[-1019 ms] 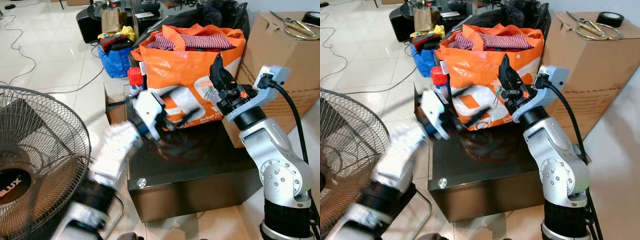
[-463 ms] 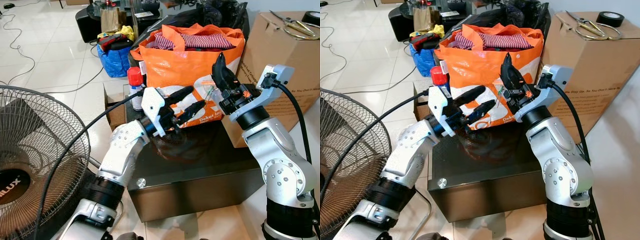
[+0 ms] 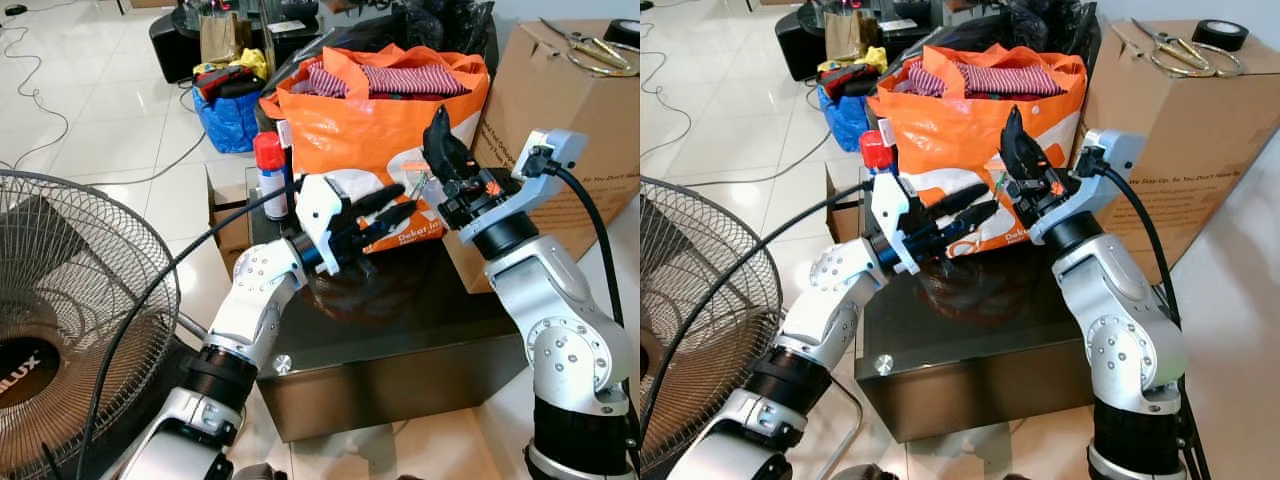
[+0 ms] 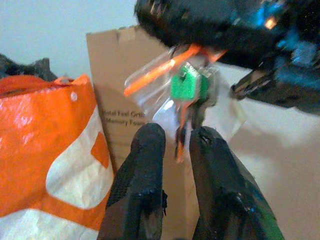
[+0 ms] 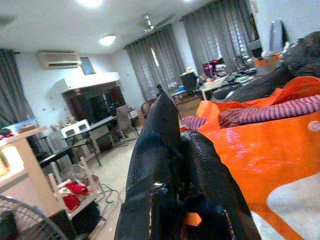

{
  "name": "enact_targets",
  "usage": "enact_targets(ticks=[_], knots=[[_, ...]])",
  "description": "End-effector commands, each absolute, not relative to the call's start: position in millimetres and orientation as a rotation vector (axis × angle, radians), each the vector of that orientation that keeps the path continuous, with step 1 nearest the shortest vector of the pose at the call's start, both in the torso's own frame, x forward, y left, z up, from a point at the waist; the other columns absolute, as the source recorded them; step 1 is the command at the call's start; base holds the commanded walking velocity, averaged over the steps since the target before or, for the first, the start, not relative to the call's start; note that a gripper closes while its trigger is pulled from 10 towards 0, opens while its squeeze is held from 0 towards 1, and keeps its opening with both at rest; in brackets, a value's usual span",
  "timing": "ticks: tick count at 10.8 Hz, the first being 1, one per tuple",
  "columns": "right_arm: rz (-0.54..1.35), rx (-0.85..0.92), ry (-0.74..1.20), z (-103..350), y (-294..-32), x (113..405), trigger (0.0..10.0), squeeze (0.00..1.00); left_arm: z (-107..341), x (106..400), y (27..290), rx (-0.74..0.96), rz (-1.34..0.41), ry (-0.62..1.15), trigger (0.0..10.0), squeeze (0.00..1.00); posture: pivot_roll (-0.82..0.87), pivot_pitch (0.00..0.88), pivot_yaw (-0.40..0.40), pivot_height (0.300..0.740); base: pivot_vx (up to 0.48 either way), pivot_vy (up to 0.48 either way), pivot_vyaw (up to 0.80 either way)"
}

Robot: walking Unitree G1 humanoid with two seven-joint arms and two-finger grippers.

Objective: Hang keys on a hook

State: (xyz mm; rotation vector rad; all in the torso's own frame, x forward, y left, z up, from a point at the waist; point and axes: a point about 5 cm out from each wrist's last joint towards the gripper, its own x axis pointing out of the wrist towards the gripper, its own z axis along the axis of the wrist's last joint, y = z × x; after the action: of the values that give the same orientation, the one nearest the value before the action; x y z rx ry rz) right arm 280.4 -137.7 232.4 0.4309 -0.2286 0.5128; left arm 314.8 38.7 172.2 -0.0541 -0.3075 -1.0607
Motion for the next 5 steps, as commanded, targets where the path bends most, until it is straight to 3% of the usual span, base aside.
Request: enact_targets(ticks=[1,5], knots=[[0.559,0.434,-0.241,238.7,-131.1,279.4,0.0,0.0,181.4,318.2,38.7,-0.03,-1.067,-0.345,0.0,0.0,-0.08,0.0,0.03,0.74,0.0,0.0,0.0],[0.567,0.439,-0.239,238.6,-129.2,279.1,0.0,0.0,183.1,321.2,34.2,-0.04,-1.098,-0.347,0.0,0.0,-0.08,0.0,0.029,0.74,0.0,0.0,0.0]])
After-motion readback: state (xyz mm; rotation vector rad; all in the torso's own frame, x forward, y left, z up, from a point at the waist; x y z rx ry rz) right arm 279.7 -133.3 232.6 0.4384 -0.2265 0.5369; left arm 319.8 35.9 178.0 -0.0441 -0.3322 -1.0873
